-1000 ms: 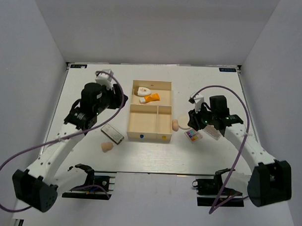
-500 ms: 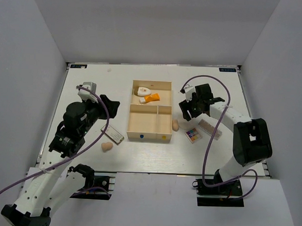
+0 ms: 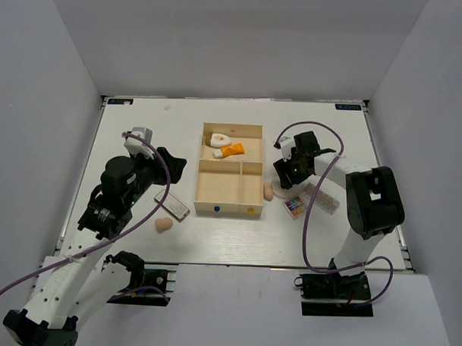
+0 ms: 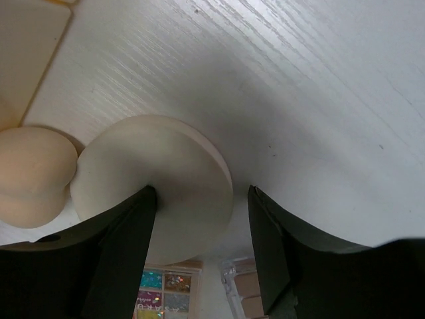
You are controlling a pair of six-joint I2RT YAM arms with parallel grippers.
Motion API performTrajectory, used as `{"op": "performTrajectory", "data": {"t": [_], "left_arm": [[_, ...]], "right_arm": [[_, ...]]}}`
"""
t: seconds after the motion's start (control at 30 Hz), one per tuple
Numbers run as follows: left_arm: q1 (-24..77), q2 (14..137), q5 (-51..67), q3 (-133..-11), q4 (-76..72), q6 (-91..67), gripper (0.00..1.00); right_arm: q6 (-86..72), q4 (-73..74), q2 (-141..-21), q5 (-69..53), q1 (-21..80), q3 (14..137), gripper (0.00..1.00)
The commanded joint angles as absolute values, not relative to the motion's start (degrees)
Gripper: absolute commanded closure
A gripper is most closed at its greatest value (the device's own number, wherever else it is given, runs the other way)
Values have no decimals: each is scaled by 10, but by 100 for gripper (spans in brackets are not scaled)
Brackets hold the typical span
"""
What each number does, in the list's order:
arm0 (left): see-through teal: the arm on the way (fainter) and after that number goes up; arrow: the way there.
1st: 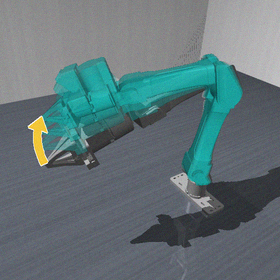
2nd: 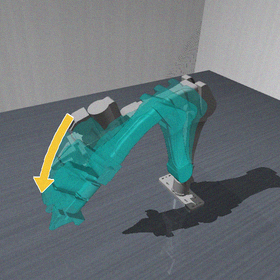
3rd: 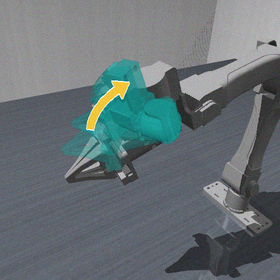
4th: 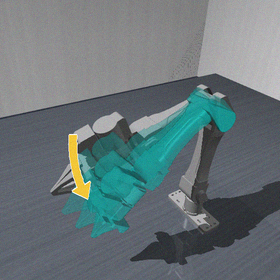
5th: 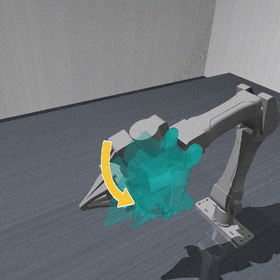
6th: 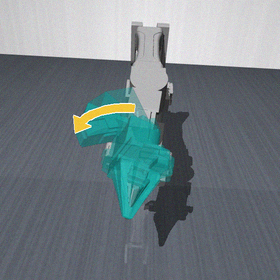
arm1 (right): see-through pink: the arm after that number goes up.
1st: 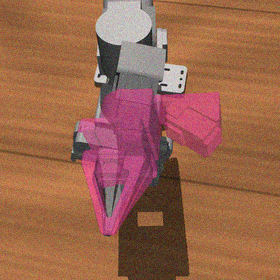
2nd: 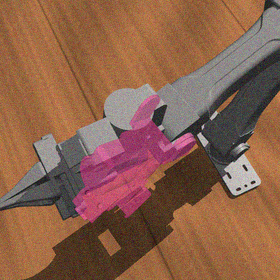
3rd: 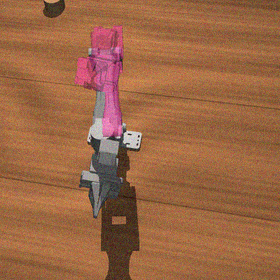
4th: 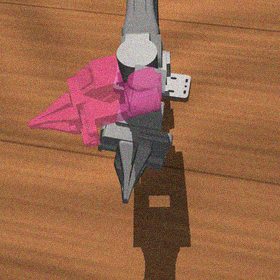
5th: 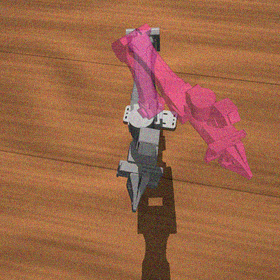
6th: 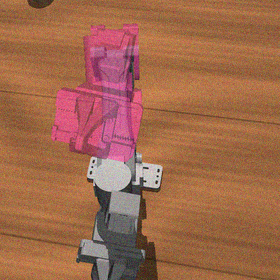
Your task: Organize the makeup
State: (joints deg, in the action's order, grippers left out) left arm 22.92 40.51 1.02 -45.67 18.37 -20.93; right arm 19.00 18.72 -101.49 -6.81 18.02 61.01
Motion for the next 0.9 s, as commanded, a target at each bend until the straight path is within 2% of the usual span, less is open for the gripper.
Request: {"op": "performTrajectory", "data": {"t": [0.0, 0.17, 0.27, 0.37, 0.4, 0.63, 0.87], "left_arm": [[231, 405, 25, -457, 177, -212, 27], [231, 405, 27, -455, 175, -213, 27], [231, 405, 28, -455, 175, -213, 27], [231, 405, 31, -454, 175, -212, 27], [231, 405, 31, -454, 173, -213, 27], [231, 413, 41, -453, 169, -213, 27], [231, 419, 47, -452, 169, -210, 27]], "right_arm": [[200, 204, -1024, -82, 174, 629, 39], [202, 201, -1026, -92, 167, 624, 49], [202, 197, -1016, -93, 163, 618, 62], [203, 191, -994, -98, 156, 610, 84], [200, 187, -990, -94, 155, 609, 100], [210, 149, -898, -45, 157, 586, 100], [207, 148, -818, -94, 175, 584, 100]]}}
